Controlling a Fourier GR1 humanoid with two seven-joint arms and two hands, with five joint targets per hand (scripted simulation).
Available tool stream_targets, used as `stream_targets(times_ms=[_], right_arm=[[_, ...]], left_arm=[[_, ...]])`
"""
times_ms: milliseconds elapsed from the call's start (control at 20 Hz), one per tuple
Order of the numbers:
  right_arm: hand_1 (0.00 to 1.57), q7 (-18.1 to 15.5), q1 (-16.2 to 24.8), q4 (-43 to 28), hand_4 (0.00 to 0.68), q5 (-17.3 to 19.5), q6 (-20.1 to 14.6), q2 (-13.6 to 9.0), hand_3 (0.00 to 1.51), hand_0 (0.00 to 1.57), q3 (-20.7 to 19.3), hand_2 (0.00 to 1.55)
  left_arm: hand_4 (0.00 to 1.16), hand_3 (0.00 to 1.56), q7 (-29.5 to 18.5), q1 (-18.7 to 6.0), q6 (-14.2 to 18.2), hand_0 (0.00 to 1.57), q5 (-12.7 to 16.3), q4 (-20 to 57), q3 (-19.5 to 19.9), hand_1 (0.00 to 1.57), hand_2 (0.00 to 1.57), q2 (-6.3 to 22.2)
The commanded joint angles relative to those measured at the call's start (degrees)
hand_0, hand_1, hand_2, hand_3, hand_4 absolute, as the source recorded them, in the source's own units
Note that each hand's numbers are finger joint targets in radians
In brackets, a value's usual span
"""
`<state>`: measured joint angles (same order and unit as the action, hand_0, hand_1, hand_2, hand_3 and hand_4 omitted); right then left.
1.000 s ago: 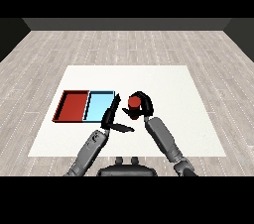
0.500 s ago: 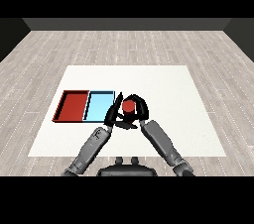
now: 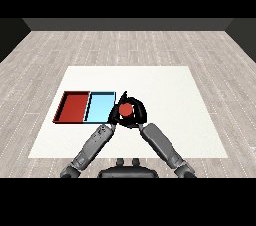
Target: Pick the red can and put it in the red box
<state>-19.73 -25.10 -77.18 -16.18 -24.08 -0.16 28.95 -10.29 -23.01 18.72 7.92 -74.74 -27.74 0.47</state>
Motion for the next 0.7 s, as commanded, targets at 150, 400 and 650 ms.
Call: stream_targets(times_ms=[150,400,650], right_arm=[[1.45,1.03,-0.93,-1.82,0.555,-1.75,-4.21,0.14,1.4,1.45,4.59,1.45],[1.51,-1.45,-2.05,-1.52,0.512,-3.13,-5.61,0.12,1.41,1.51,6.24,1.47],[1.49,-3.22,-1.51,-0.75,0.522,-4.53,-3.82,0.1,1.4,1.49,4.82,1.45]], left_arm=[[0.0,0.0,-0.05,-2.8,2.4,0.0,2.99,2.45,-2.95,0.0,0.0,-0.44],[0.55,0.0,-0.15,-0.71,7.99,0.77,-1.16,2.79,-3.33,0.77,0.78,-0.4],[0.9,1.42,3.36,0.38,11.37,1.57,0.35,-1.44,-7.57,1.57,1.52,-0.38]])
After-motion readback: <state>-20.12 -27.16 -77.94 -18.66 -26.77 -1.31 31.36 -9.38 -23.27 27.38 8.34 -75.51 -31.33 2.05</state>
